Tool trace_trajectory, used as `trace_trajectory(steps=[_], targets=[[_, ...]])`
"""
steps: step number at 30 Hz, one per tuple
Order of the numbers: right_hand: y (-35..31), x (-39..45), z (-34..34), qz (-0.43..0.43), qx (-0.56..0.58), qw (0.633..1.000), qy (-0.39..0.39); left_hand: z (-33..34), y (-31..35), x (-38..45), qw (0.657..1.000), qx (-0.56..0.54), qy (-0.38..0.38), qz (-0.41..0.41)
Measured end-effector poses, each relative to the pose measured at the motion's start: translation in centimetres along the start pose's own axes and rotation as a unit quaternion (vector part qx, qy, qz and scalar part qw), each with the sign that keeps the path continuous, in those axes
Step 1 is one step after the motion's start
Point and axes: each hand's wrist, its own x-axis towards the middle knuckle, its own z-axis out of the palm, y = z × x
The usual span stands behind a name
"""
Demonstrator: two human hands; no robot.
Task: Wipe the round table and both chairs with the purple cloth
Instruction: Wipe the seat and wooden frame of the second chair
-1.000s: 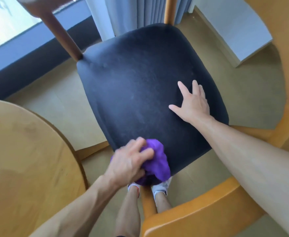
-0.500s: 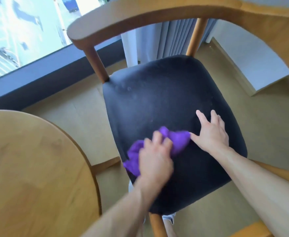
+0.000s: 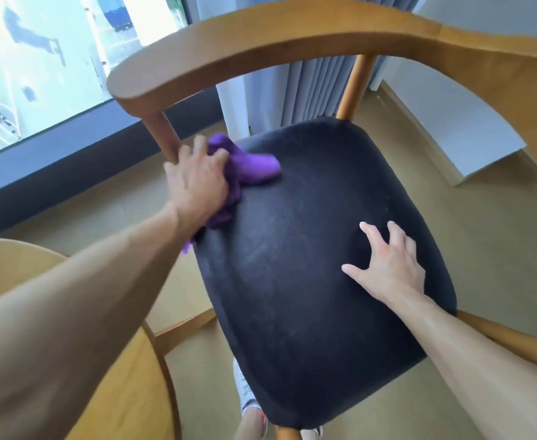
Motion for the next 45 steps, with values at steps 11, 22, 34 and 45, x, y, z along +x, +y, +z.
trace_trajectory(steps=[11, 22, 34, 45], targets=[[-1.9, 1.0, -0.5, 0.03, -0.008, 0.999, -0.025, 1.8, 12.7, -8.4, 0.988, -0.069, -0.051, 0.132], [-1.5, 0.9, -0.4, 0.023, -0.005, 1.0, -0.013, -0.7, 0.4, 5.7, 1.0, 0.006, -0.016, 0.015], [-1.5, 1.9, 0.0, 0.031, -0.011, 0.999, -0.034, 0.0, 22.2, 2.6, 0.982, -0.085, -0.031, 0.166], [-0.9, 1.1, 1.2, 0.003, 0.009, 1.0, -0.02, -0.5, 16.1, 11.1, 0.97, -0.06, -0.063, 0.225]])
